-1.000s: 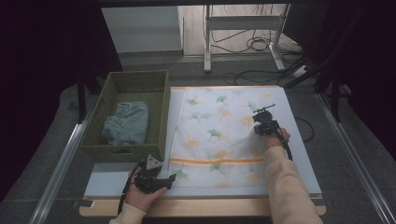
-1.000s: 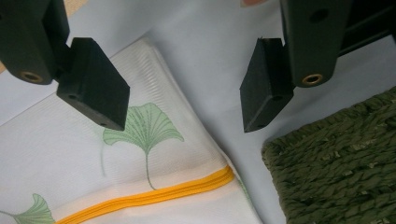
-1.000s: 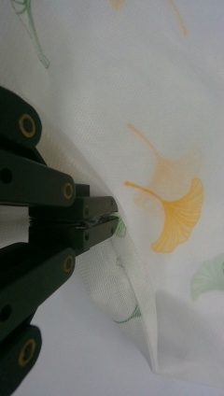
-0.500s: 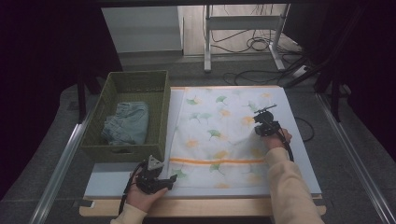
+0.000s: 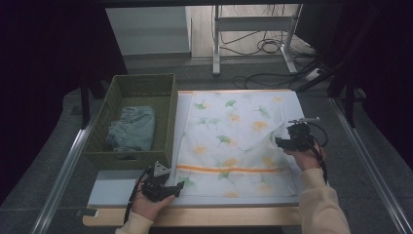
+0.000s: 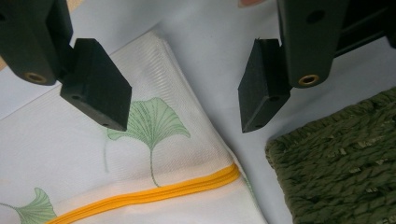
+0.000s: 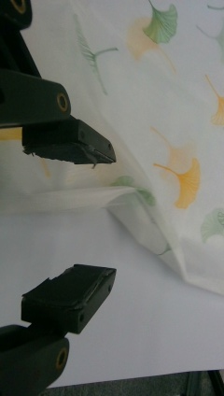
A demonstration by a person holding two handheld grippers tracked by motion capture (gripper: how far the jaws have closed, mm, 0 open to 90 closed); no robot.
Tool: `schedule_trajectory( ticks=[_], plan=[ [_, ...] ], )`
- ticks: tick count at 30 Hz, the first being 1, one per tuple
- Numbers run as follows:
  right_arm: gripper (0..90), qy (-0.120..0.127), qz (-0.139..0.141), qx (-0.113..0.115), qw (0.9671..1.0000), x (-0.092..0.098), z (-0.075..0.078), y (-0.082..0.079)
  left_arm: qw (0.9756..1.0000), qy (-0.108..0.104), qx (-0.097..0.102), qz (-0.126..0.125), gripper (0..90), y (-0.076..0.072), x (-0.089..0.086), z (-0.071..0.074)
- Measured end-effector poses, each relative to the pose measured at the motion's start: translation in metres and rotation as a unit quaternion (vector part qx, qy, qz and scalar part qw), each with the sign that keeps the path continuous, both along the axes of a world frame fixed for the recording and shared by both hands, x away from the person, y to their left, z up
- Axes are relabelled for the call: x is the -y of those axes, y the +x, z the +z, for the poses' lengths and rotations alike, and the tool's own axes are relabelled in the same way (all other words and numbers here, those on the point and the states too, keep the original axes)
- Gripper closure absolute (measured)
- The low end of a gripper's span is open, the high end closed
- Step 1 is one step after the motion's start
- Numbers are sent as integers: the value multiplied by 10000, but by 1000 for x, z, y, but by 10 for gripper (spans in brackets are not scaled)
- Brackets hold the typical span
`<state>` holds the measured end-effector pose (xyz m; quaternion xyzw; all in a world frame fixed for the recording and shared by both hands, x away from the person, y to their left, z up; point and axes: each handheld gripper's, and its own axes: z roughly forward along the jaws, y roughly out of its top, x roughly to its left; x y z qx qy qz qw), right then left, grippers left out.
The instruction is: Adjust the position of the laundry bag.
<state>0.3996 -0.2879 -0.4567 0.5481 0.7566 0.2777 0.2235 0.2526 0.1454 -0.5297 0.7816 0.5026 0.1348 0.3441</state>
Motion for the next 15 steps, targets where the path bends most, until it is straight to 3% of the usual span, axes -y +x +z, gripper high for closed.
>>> schedule_trajectory(
  ticks=[9,15],
  plan=[
    [381,98,210,181,9996,14,-5,-42,10000,-47,-41,-3,362,2,1,0],
    [381,267,242,318,9988,20,-14,-58,10000,-16,-71,-67,374,5,6,-2]
  ],
)
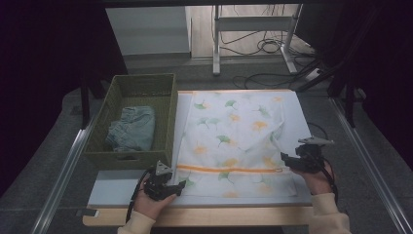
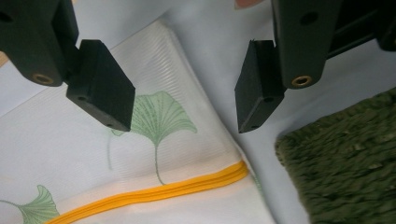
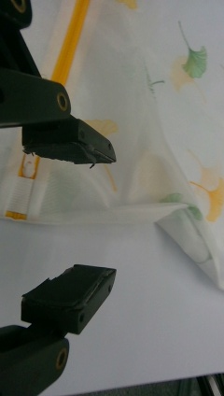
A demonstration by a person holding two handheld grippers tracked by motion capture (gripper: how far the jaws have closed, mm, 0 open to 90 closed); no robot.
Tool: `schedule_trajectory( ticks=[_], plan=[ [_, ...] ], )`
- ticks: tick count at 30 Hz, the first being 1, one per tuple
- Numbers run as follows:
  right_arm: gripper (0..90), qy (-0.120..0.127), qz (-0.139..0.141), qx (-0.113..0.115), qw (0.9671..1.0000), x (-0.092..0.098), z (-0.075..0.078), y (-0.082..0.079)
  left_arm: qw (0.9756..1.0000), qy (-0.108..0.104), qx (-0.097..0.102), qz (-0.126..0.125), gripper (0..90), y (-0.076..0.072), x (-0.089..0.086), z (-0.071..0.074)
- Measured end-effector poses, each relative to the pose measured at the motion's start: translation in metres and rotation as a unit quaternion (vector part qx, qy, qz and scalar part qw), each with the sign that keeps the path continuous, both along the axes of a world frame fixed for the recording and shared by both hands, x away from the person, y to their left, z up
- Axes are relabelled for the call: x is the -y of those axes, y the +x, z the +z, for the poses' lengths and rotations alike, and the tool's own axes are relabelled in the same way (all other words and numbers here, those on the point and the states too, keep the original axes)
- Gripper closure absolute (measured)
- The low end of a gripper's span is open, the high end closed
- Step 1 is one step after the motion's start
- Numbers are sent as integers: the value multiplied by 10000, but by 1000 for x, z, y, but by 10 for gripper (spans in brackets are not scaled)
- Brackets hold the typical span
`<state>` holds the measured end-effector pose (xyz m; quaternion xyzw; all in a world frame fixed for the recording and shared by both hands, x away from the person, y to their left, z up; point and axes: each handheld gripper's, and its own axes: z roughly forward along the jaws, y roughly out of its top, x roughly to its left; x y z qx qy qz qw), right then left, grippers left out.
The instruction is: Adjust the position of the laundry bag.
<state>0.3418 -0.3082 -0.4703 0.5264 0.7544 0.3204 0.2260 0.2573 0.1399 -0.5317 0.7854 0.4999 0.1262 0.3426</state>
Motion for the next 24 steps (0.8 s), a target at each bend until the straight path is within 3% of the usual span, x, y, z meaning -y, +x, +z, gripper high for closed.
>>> schedule_trajectory(
  ticks=[2,5,11,15,19,24],
  plan=[
    [381,-34,32,-69,10000,1,-3,-1,10000,40,10,-20,374,1,3,0],
    [385,23,-24,16,10000,4,-1,-3,9999,128,60,65,367,1,4,0],
    [387,22,-41,74,10000,5,0,-6,9998,109,-16,135,371,4,0,-2],
    [387,42,-44,113,9999,5,1,-7,9997,223,2,75,449,5,4,-4],
    [388,50,-57,141,9999,5,2,-8,9994,329,79,101,607,6,6,-3],
    [388,54,-47,135,9999,4,1,-8,9996,270,71,76,806,8,7,-3]
  ],
)
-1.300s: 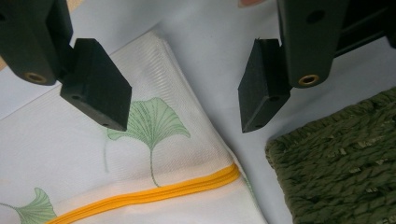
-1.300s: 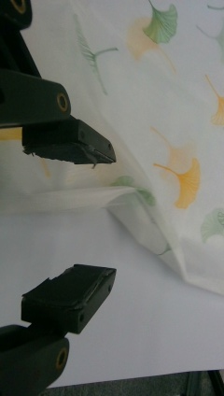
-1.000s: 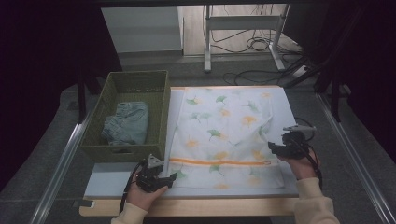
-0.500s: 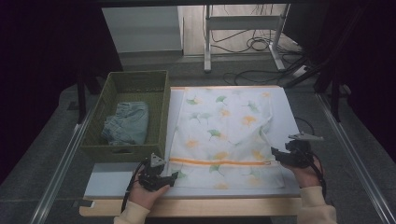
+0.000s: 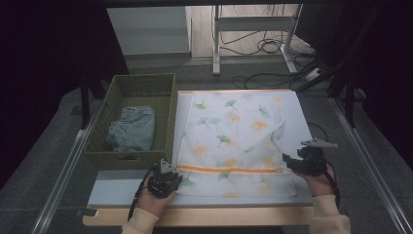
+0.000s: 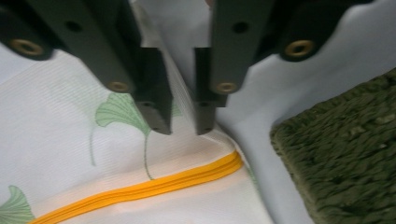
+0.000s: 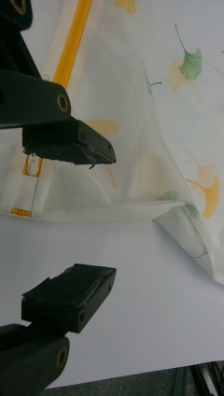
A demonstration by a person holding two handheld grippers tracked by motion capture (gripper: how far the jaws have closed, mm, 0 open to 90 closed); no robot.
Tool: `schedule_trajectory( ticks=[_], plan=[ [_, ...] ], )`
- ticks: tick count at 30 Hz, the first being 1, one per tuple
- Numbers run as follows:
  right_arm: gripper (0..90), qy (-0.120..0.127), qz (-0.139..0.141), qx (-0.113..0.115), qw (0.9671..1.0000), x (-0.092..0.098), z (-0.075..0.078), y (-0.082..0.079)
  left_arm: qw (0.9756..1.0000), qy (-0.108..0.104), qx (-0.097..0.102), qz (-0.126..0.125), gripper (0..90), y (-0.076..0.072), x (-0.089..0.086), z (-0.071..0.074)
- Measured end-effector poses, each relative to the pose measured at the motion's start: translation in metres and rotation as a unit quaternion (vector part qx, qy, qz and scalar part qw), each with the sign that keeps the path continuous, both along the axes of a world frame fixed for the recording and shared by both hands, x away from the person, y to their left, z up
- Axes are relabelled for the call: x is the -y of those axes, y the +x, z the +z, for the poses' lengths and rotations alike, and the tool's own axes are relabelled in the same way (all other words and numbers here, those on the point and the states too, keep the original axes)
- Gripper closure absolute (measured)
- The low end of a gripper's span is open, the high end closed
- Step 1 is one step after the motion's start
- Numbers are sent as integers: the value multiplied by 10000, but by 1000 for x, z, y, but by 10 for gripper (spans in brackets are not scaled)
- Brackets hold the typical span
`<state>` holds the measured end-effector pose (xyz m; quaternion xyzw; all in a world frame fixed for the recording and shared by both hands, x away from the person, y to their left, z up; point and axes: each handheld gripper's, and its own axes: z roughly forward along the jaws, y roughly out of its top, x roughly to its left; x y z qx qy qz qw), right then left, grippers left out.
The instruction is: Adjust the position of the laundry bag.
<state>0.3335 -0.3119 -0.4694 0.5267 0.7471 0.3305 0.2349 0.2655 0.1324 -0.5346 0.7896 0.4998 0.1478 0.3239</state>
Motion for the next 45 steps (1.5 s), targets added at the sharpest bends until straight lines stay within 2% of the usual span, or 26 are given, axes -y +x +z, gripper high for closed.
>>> schedule_trajectory(
  ticks=[2,6,9,15,18,25,32,35,37,38,40,42,45],
  plan=[
    [388,-3,0,0,10000,0,0,0,10000,9,5,-10,858,0,1,0],
    [387,1,-20,1,10000,1,-1,0,10000,-19,-3,-15,890,0,0,1],
    [387,3,-27,-12,10000,2,-2,0,10000,-71,53,7,892,-3,-2,2],
    [387,4,-15,-65,10000,3,-4,0,9998,-142,143,83,892,-19,-9,5],
    [387,5,-9,-92,10000,5,-6,-1,9998,-167,90,100,890,-23,-11,5],
    [388,4,-21,-137,9999,7,-8,-1,10000,-48,5,26,876,-24,-7,1],
    [387,7,-37,-165,9999,7,-9,-1,10000,-90,-20,-24,857,-26,-5,2],
    [387,24,-13,-158,9999,8,-9,-1,9999,-125,-27,-25,810,-25,-7,2],
    [387,62,20,-168,9998,8,-8,0,9998,-208,50,-53,683,-26,-9,3],
    [387,84,40,-158,9998,9,-8,0,9995,-263,132,-67,628,-27,-10,5],
    [387,138,63,-147,9998,10,-8,1,9983,-355,446,-110,534,-30,-11,15],
    [387,188,95,-165,9996,10,-8,1,9973,-386,619,-80,465,-32,-11,21],
    [381,205,198,-188,9994,9,-8,0,9972,-464,561,-147,404,-28,-13,24]
  ],
)
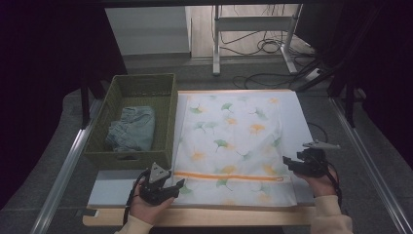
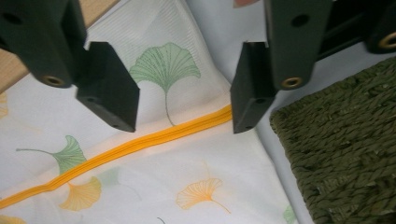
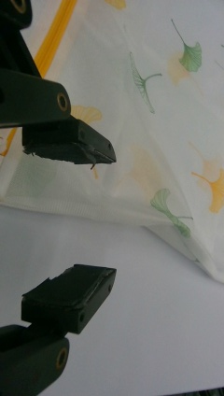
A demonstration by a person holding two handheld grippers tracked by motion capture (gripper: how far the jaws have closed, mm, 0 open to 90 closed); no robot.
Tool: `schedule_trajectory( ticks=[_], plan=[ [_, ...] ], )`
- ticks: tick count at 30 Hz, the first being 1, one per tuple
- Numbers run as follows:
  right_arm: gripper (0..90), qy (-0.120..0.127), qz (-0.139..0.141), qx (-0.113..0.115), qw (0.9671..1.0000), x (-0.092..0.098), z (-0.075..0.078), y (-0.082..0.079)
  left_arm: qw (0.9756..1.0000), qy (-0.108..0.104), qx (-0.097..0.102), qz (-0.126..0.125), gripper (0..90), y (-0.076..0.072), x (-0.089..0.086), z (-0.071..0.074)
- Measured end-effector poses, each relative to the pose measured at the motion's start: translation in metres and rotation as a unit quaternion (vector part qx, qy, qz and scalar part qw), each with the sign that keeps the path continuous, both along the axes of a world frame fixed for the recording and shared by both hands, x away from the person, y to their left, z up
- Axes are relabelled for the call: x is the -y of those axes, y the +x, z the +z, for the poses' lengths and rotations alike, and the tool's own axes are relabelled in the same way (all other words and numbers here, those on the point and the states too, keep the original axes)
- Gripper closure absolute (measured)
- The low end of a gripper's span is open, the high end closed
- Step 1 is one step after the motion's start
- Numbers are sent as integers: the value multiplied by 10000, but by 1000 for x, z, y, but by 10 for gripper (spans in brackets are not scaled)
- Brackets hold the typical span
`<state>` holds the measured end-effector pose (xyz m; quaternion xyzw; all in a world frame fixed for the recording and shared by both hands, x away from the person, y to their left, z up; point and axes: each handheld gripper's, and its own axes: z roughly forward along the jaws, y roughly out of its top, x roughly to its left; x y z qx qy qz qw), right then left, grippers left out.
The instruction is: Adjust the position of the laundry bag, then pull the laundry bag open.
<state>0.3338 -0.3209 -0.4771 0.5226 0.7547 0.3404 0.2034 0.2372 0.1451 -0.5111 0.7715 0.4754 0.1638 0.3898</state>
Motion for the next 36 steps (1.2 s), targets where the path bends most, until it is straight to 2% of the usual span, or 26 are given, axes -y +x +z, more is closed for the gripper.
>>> schedule_trajectory(
  ticks=[5,11,16,25,31,35,36],
  plan=[
    [368,12,147,-52,9999,-3,0,-3,9999,-84,-87,-66,385,5,-4,0],
    [342,18,409,-182,9990,-7,-2,-8,9992,-322,-214,-130,374,12,-7,1],
    [330,0,506,-200,9985,-5,-4,-14,9988,-320,-267,-240,364,17,-1,1],
    [327,178,381,-91,9991,8,-5,-31,9979,-445,-305,-360,351,17,8,5],
    [334,265,303,-95,9991,15,-7,-35,9971,-487,-316,-488,344,22,23,11],
    [343,324,267,-122,9990,20,-10,-34,9969,-434,-334,-564,345,28,38,14],
    [349,315,252,-120,9991,20,-11,-34,9963,-479,-345,-617,346,30,43,15]
  ],
)
